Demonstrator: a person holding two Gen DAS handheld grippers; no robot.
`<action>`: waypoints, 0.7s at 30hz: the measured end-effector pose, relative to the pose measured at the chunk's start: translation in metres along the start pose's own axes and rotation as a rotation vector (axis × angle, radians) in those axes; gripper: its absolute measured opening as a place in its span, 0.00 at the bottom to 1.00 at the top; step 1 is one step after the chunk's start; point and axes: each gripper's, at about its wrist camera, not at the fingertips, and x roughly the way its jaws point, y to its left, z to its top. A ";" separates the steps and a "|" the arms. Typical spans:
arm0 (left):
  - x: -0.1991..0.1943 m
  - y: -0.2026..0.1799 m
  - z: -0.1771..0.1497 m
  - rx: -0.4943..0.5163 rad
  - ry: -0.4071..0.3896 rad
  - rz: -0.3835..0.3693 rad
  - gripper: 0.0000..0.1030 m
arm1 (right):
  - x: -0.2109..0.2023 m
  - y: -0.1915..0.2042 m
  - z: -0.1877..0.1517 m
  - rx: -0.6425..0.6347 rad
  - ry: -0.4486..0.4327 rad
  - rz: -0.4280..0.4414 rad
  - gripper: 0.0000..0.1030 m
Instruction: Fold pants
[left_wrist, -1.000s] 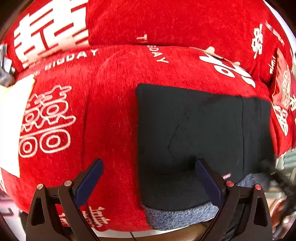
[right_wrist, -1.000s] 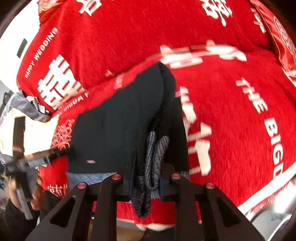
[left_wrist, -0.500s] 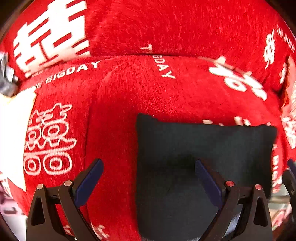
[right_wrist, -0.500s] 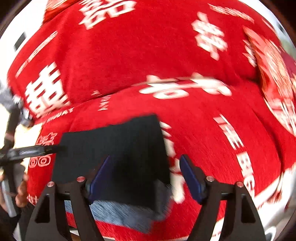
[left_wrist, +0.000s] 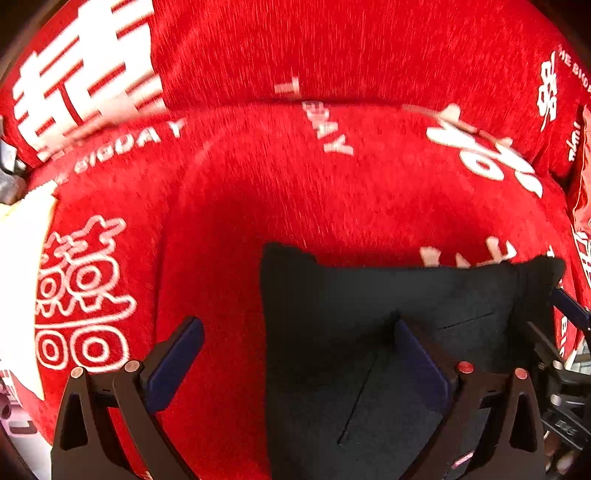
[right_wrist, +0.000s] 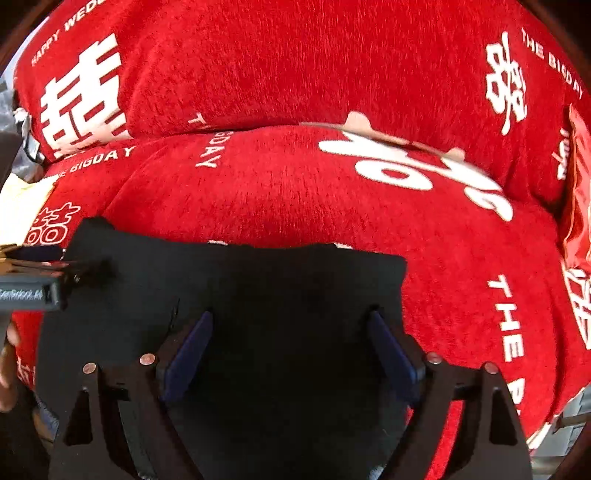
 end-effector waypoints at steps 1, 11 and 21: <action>-0.006 -0.001 0.001 0.005 -0.028 -0.001 1.00 | -0.005 0.000 0.003 0.016 -0.019 0.017 0.86; 0.012 -0.003 0.000 0.011 0.024 0.063 1.00 | 0.025 0.016 0.014 0.008 0.056 0.032 0.95; -0.015 0.003 -0.040 0.035 -0.020 0.024 1.00 | -0.006 0.018 -0.043 -0.028 0.058 -0.029 0.95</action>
